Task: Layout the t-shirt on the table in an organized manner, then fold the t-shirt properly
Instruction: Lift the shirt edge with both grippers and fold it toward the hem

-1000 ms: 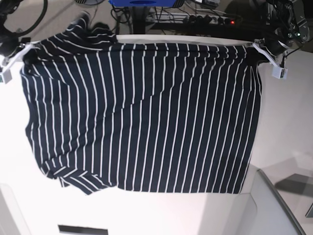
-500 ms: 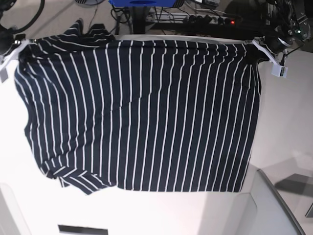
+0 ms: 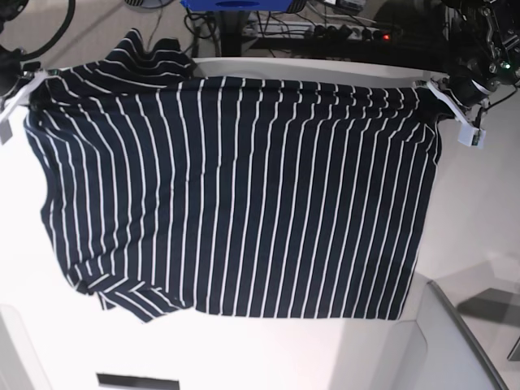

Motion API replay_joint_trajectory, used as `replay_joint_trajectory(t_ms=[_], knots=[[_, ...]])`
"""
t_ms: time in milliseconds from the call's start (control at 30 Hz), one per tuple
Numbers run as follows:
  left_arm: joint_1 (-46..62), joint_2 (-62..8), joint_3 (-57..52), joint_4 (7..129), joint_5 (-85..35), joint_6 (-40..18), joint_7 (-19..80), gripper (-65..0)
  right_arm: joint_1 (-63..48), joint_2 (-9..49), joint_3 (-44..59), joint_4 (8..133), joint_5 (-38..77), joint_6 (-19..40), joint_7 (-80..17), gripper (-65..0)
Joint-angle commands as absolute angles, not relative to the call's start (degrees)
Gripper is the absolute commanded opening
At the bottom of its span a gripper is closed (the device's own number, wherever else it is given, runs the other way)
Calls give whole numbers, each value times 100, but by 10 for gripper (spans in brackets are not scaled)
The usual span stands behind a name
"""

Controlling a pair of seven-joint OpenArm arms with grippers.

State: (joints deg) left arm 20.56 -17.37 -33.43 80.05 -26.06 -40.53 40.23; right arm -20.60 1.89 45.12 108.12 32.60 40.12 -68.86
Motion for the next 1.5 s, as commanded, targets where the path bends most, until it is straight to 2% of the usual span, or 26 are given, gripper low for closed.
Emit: replay_joint_trajectory(t_ms=[0, 300, 500, 700, 833, 1100, 1467], knots=[[2009, -1851, -3371, 8136, -2536, -4000, 3960, -650, -1859, 374, 4523, 10818, 3248, 4000, -6782, -645], [1174, -1736, -3152, 8101, -1560, -4000, 3978, -650, -804, 1121, 4514, 10141, 3257, 3600, -7152, -645], [1130, -1727, -2941, 8127, -1411, -4000, 4497, -650, -760, 1165, 4576, 10070, 3257, 3600, -7600, -645], [1578, -1666, -2897, 8084, -1385, -4000, 4505, -650, -1552, 804, 4523, 10018, 3257, 3600, -7116, -645], [1569, -1596, -2897, 7864, -1376, -4000, 4505, -650, -1587, 743, 4505, 9279, 3248, 3600, -6862, -645], [1209, -1596, -2879, 7336, -1376, -4000, 4321, -650, -1244, 1130, 3635, 7582, 3240, 3442, -5824, -645], [66, -1587, -1745, 6079, -1059, -4000, 4004, -650, -84, 1516, 2800, 6088, 3240, 3046, -5165, -645]])
